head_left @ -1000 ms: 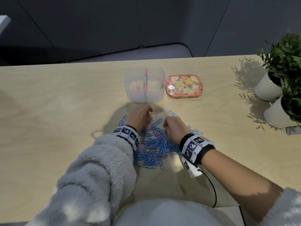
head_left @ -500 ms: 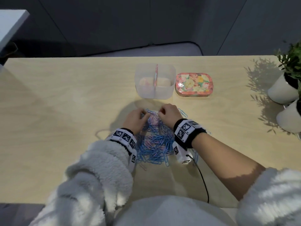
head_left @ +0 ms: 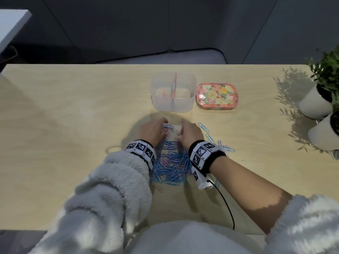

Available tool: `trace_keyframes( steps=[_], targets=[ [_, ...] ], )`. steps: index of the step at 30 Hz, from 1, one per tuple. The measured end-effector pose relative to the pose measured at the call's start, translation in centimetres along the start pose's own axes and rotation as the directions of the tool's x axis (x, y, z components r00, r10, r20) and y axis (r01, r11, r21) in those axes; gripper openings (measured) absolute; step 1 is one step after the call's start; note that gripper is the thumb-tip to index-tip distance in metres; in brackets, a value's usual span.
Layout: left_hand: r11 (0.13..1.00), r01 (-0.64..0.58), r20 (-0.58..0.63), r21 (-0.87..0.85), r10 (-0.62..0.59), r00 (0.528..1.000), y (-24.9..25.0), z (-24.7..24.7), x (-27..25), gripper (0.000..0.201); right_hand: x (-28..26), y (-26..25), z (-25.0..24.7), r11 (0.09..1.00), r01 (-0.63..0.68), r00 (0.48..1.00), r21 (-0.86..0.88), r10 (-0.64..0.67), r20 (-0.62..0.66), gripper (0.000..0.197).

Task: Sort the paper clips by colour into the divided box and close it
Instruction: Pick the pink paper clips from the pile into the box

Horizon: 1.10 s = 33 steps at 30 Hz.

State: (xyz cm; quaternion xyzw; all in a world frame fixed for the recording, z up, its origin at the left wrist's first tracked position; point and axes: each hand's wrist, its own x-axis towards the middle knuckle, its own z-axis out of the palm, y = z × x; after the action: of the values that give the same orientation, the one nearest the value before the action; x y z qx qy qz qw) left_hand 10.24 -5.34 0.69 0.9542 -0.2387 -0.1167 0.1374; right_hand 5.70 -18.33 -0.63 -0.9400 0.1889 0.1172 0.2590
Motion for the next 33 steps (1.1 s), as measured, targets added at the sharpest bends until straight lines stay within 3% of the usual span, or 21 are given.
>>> trace_keyframes(
  steps=[5, 8, 11, 13, 16, 17, 19, 21, 24, 26, 28, 30, 33],
  targets=[
    [0.999, 0.039, 0.034, 0.037, -0.04, 0.999, 0.1, 0.1, 2.2, 0.013, -0.2, 1.8, -1.0, 0.995, 0.067, 0.998, 0.069, -0.067, 0.009, 0.016],
    [0.996, 0.088, -0.022, -0.029, -0.088, 0.996, -0.3, -0.1, 2.6, 0.017, -0.3, 3.5, -2.5, 0.973, 0.013, 0.999, 0.229, -0.003, -0.043, 0.007],
    [1.0, 0.03, -0.038, -0.007, -0.031, 0.999, -0.2, -0.4, 2.6, 0.025, 0.0, 5.2, -3.5, 0.899, -0.063, 0.993, 0.433, 0.1, -0.063, 0.014],
    [0.997, -0.079, 0.002, 0.015, 0.079, 0.997, 0.2, -0.5, 2.6, 0.026, 0.4, 5.7, -3.9, 0.783, -0.143, 0.985, 0.605, 0.175, 0.006, 0.02],
    [0.968, -0.216, 0.068, 0.13, 0.208, 0.976, 0.9, -0.4, 2.5, 0.023, 1.4, 4.9, -3.9, 0.42, -0.347, 0.924, 0.838, 0.304, 0.23, 0.026],
    [0.963, -0.222, 0.087, 0.156, 0.21, 0.974, 1.0, -0.2, 2.6, 0.022, 1.8, 4.6, -3.8, 0.358, -0.39, 0.904, 0.848, 0.325, 0.278, 0.023],
    [0.962, -0.205, 0.119, 0.179, 0.185, 0.975, 1.1, 0.1, 2.7, 0.019, 2.6, 3.8, -3.5, 0.424, -0.415, 0.9, 0.805, 0.323, 0.295, 0.02],
    [0.969, -0.175, 0.149, 0.175, 0.15, 0.977, 1.1, 0.7, 2.7, 0.017, 3.3, 2.8, -3.0, 0.622, -0.325, 0.944, 0.713, 0.262, 0.201, 0.026],
    [0.992, -0.065, 0.174, 0.105, 0.046, 0.984, 0.9, 1.3, 2.4, 0.021, 4.3, 1.4, -2.1, 0.905, -0.193, 0.981, 0.379, 0.181, 0.067, 0.035],
    [0.999, -0.032, 0.169, 0.026, 0.027, 0.985, 0.8, 1.4, 2.0, 0.022, 4.7, 0.7, -1.8, 0.964, -0.141, 0.99, 0.224, 0.144, 0.001, 0.019],
    [0.996, -0.036, 0.096, -0.084, 0.044, 0.994, 0.7, 0.8, 1.6, 0.02, 5.0, 0.4, -1.6, 0.982, -0.108, 0.993, 0.156, 0.115, -0.039, 0.015],
    [0.988, -0.068, -0.051, -0.139, 0.061, 0.997, 0.9, -0.7, 1.9, 0.019, 5.1, 0.2, -1.4, 0.991, -0.078, 0.996, 0.11, 0.083, -0.035, 0.016],
    [0.981, -0.099, -0.289, -0.168, 0.047, 0.956, 1.3, -3.9, 3.6, 0.014, 5.0, 0.0, -1.3, 0.992, -0.095, 0.995, 0.078, 0.095, 0.009, 0.014]
  ],
)
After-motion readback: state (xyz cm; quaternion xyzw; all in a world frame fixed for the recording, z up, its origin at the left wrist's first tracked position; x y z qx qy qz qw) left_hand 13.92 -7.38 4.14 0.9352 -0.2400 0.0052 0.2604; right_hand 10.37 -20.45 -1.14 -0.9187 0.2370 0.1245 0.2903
